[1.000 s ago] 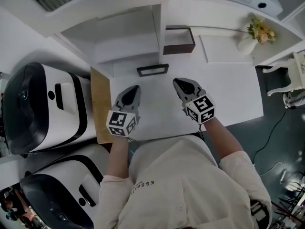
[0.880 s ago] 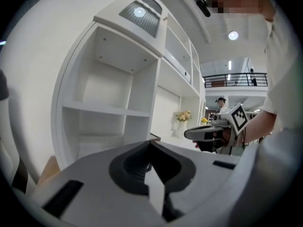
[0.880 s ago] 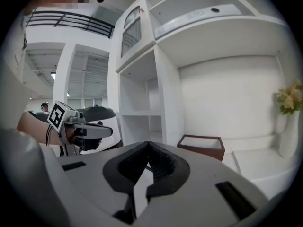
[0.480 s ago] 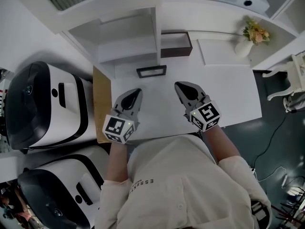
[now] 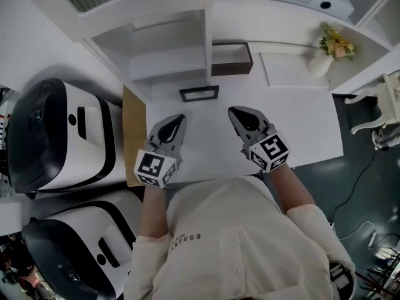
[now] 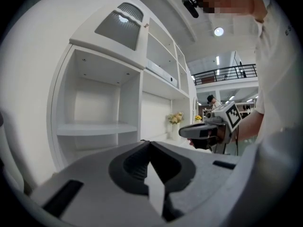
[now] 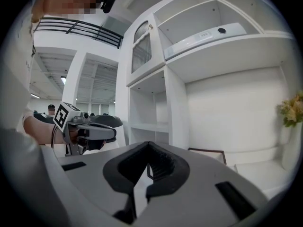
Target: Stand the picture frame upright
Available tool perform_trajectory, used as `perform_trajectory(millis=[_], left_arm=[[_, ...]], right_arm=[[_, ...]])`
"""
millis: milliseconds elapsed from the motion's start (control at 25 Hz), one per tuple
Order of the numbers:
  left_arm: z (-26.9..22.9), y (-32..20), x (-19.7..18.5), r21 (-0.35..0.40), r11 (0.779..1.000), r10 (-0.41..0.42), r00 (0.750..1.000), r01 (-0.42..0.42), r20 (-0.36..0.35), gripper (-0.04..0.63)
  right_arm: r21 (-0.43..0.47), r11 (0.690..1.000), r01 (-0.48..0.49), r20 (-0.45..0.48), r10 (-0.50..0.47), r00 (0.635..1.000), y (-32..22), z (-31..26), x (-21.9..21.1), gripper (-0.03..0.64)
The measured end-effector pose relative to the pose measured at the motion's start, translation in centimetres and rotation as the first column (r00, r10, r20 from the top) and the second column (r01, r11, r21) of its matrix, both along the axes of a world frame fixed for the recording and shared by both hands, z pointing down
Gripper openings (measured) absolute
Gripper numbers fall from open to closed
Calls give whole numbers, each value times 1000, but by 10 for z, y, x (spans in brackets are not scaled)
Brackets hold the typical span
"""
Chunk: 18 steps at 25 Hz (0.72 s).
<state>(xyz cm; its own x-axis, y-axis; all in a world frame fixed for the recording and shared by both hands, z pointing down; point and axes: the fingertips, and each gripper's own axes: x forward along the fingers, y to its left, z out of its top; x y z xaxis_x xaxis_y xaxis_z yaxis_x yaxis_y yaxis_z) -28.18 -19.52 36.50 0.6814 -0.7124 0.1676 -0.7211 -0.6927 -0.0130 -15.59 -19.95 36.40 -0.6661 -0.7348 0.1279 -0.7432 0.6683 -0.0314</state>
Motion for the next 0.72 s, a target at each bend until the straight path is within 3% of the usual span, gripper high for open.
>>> perform_trajectory(millis=[200,720], left_arm=[[-2,-2,3,-35,999,-15,999,13,-50,2],[-4,-5,-4,-12,1000,-26,1000,26,-7,2]], right_arm=[[-6,1000,-3,4,3,1000,-2,-1,-3,14],[5,1000,-27,5,27,1000,-6,-2,-8,15]])
